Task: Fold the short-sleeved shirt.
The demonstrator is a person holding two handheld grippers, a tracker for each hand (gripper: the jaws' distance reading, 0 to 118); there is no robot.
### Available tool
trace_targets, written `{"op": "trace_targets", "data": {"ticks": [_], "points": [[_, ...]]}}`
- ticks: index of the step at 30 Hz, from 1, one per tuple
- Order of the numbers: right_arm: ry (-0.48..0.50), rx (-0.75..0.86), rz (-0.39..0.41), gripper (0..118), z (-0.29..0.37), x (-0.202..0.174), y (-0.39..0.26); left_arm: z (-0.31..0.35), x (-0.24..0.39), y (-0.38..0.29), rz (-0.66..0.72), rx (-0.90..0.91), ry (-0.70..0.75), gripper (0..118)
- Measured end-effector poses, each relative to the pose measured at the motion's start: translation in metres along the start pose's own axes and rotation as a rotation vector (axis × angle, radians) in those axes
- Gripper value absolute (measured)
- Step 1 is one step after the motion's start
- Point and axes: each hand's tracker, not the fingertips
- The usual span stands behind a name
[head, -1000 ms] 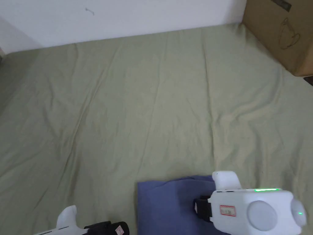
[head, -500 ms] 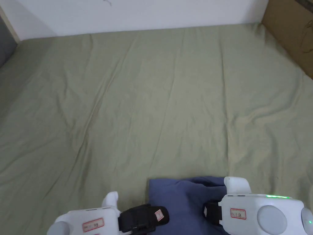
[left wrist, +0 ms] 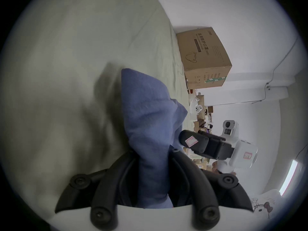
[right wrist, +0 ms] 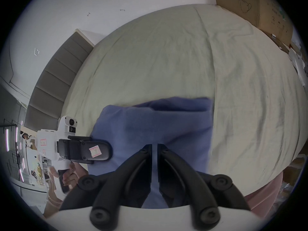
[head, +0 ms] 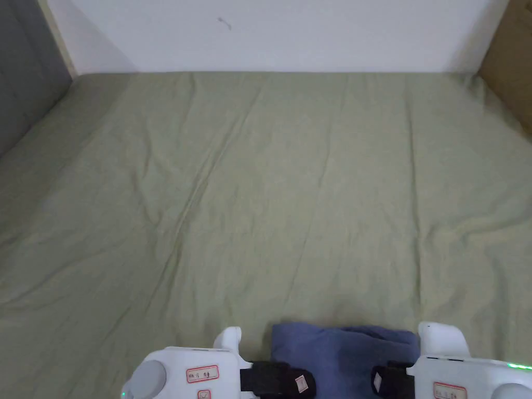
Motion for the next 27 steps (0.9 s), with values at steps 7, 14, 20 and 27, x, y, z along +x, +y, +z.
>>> {"op": "trace_targets", "data": {"ticks": [7, 14, 20, 27], "points": [[0.007, 0.013, 0.0, 8, -0.005, -0.005, 0.008, 0.157, -0.033, 0.027, -0.008, 0.145, 0.307, 23], [-0.009, -0.028, 0.023, 8, -0.018, -0.012, 0.003, 0.285, -0.05, 0.081, -0.099, 0.128, 0.994, 23], [-0.024, -0.061, 0.017, 8, -0.026, -0.012, 0.001, 0.313, -0.071, 0.115, -0.253, 0.139, 1.48, 43], [-0.028, -0.056, 0.006, 8, -0.021, -0.005, 0.002, 0.308, -0.055, 0.116, -0.234, 0.16, 1.554, 96]]}}
